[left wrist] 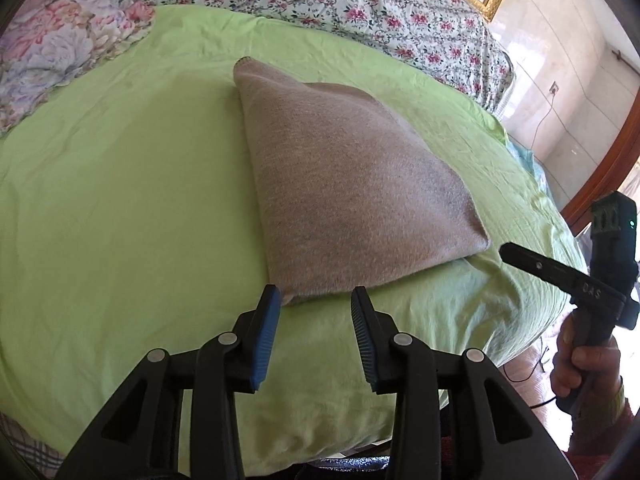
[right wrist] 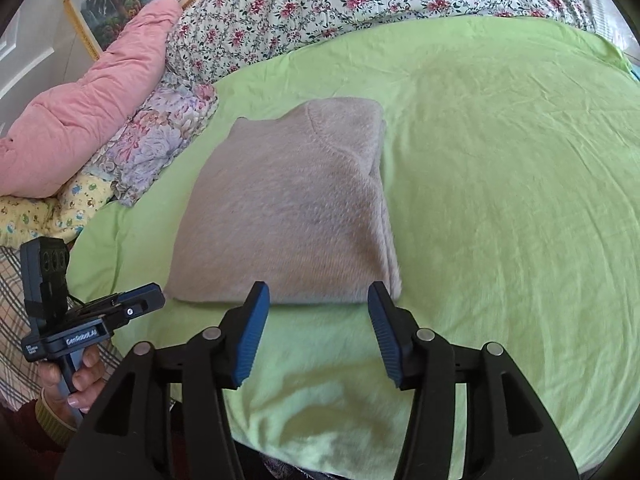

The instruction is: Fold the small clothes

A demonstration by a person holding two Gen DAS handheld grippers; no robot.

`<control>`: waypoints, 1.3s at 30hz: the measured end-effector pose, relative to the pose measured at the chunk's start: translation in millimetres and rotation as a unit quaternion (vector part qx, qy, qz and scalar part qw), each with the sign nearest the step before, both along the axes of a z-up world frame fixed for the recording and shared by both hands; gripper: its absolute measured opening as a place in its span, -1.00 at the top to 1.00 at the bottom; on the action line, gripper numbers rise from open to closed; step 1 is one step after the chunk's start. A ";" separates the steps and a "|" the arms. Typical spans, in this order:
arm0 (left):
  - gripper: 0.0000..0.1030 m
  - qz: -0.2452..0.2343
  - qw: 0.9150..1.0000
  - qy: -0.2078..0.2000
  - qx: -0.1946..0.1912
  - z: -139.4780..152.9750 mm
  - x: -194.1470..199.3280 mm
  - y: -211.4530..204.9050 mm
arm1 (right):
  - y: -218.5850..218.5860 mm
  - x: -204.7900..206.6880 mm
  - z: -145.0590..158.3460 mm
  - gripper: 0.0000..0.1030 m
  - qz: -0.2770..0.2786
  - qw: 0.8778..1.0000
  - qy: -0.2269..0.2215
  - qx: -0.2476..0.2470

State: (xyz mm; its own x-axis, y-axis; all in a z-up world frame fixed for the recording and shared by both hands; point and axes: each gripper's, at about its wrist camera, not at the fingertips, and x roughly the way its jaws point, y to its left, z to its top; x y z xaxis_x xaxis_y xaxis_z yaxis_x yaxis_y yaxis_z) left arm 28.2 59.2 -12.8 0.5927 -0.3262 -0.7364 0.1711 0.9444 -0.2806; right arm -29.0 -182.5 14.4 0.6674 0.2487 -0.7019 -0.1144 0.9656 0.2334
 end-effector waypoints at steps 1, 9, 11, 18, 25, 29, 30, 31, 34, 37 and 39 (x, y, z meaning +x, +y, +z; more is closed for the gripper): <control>0.16 0.002 1.000 -0.003 0.005 0.4 -2.9 0.3 | 1.3 -3.1 -0.5 -0.03 0.001 1.000 -0.001 -0.003; -0.09 0.009 0.999 -0.015 0.032 -2.8 -26.3 1.7 | 14.3 -28.9 -7.1 -0.27 0.009 1.000 -0.009 -0.023; -0.16 0.007 0.999 -0.019 0.042 -3.3 -32.2 0.5 | 18.1 -34.0 -9.5 -0.31 0.012 1.000 -0.004 -0.022; -0.47 0.008 0.999 -0.021 0.045 -5.2 -51.2 1.7 | 31.0 -52.7 -16.6 -0.48 0.020 0.999 0.003 -0.043; -0.57 0.012 0.996 -0.042 0.077 0.4 -58.0 3.8 | 39.8 -63.6 -16.1 -0.63 0.023 0.998 -0.009 -0.066; -0.59 0.022 0.993 -0.060 0.096 5.8 -55.4 3.9 | 43.5 -63.6 -12.8 -0.69 0.023 0.996 -0.023 -0.079; -0.60 0.024 0.993 -0.064 0.100 7.2 -53.5 4.4 | 44.8 -62.5 -11.9 -0.69 0.025 0.996 -0.027 -0.086; -0.60 0.025 0.992 -0.068 0.104 9.1 -52.0 4.1 | 46.6 -61.4 -10.6 -0.69 0.028 0.995 -0.032 -0.092; -0.61 0.025 0.991 -0.079 0.110 14.2 -48.0 2.2 | 50.4 -57.8 -5.9 -0.71 0.037 0.993 -0.046 -0.102; -0.66 0.025 0.989 -0.083 0.117 17.3 -43.5 -0.4 | 54.7 -54.2 -0.8 -0.74 0.043 0.991 -0.058 -0.109; -0.68 0.025 0.989 -0.079 0.122 17.8 -38.4 -2.7 | 55.2 -49.1 2.3 -0.76 0.046 0.991 -0.064 -0.108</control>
State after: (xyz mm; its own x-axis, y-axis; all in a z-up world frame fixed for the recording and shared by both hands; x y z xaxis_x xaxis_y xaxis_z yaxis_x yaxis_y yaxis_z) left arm -10.2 56.5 5.0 0.7181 -0.1168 -0.6861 0.1455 0.9892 -0.0160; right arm -78.2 -127.3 16.6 0.7358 0.1658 -0.6565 -0.2198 0.9755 0.0000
